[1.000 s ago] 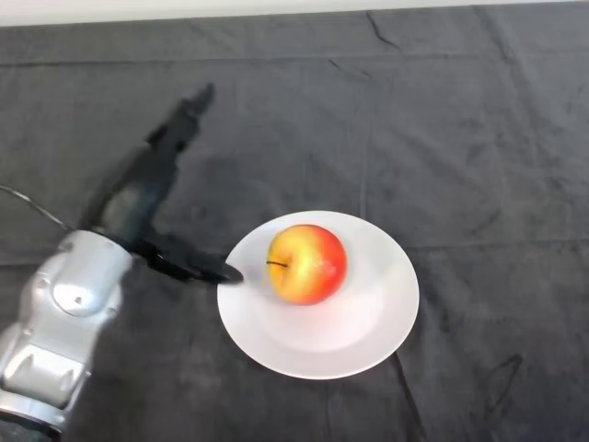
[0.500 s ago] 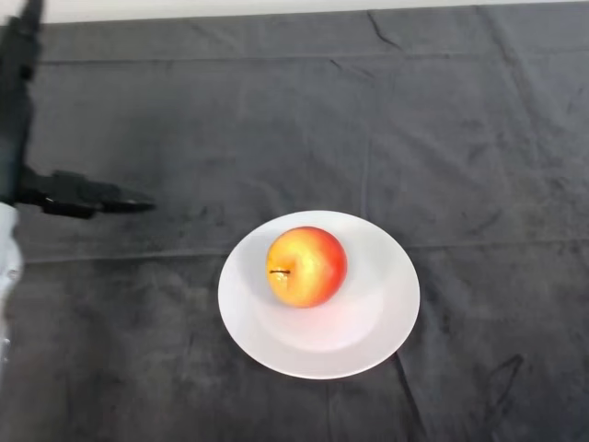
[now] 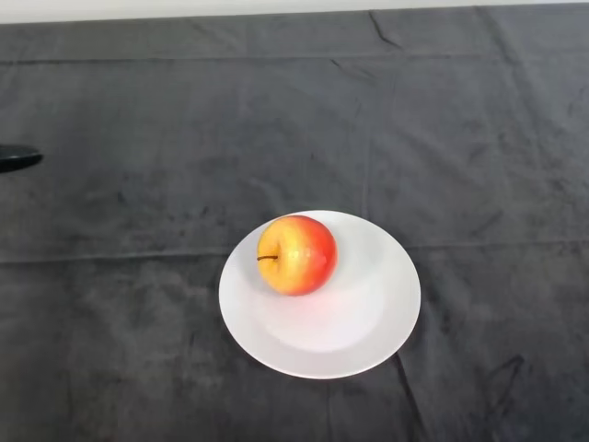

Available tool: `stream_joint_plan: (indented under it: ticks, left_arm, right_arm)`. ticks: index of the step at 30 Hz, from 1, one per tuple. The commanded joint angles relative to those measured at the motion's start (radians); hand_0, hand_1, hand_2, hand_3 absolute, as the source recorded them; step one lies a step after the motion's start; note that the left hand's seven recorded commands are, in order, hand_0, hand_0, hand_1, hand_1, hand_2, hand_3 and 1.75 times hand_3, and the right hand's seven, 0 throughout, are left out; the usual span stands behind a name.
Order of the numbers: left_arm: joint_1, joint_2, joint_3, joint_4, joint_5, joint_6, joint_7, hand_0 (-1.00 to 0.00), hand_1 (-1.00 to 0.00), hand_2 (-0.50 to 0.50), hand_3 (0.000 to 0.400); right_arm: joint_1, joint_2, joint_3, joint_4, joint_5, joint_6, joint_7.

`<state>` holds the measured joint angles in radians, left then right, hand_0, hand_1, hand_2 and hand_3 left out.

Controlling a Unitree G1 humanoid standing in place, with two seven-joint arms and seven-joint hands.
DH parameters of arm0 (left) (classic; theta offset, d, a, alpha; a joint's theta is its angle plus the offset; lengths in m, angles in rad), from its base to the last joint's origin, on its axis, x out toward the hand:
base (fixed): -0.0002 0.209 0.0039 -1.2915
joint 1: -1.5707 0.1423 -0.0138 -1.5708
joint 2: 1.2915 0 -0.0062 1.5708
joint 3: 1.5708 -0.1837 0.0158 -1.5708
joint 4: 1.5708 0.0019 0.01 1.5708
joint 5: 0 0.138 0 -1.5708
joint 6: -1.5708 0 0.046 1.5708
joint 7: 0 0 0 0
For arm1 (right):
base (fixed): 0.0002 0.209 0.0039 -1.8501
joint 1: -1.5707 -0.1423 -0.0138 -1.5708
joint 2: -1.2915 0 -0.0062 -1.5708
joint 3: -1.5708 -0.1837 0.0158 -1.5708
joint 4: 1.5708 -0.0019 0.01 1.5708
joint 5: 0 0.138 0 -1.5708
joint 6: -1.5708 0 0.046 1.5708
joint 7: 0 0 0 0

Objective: Move the apple to the plate

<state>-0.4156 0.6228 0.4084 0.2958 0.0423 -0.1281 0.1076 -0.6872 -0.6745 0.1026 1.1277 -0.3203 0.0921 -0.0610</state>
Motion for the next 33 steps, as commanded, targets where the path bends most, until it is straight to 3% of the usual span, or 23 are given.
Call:
stream_joint_plan:
  ticks: [1,17,26,33]
  left_arm:
    - [-0.022,0.076,0.052,0.047,-0.016,-0.029,0.016,0.00,0.00,0.00,0.000]
    - [0.009,0.196,0.228,0.230,-0.046,-0.101,0.066,0.00,0.00,0.00,0.000]
    - [-0.026,0.177,0.215,0.272,-0.006,-0.105,0.163,0.00,0.00,0.00,0.000]
    - [-0.035,0.175,0.205,0.277,-0.004,-0.101,0.177,0.00,0.00,0.00,0.000]
  right_arm:
    - [0.022,-0.025,-0.0180,-0.025,-0.0069,0.006,-0.0033]
    - [0.015,-0.025,-0.0160,-0.013,-0.0090,0.002,-0.0039]
    - [0.011,-0.025,-0.0146,-0.005,-0.0101,-0.001,-0.0046]
    - [0.009,-0.025,-0.0138,-0.001,-0.0107,-0.002,-0.0052]
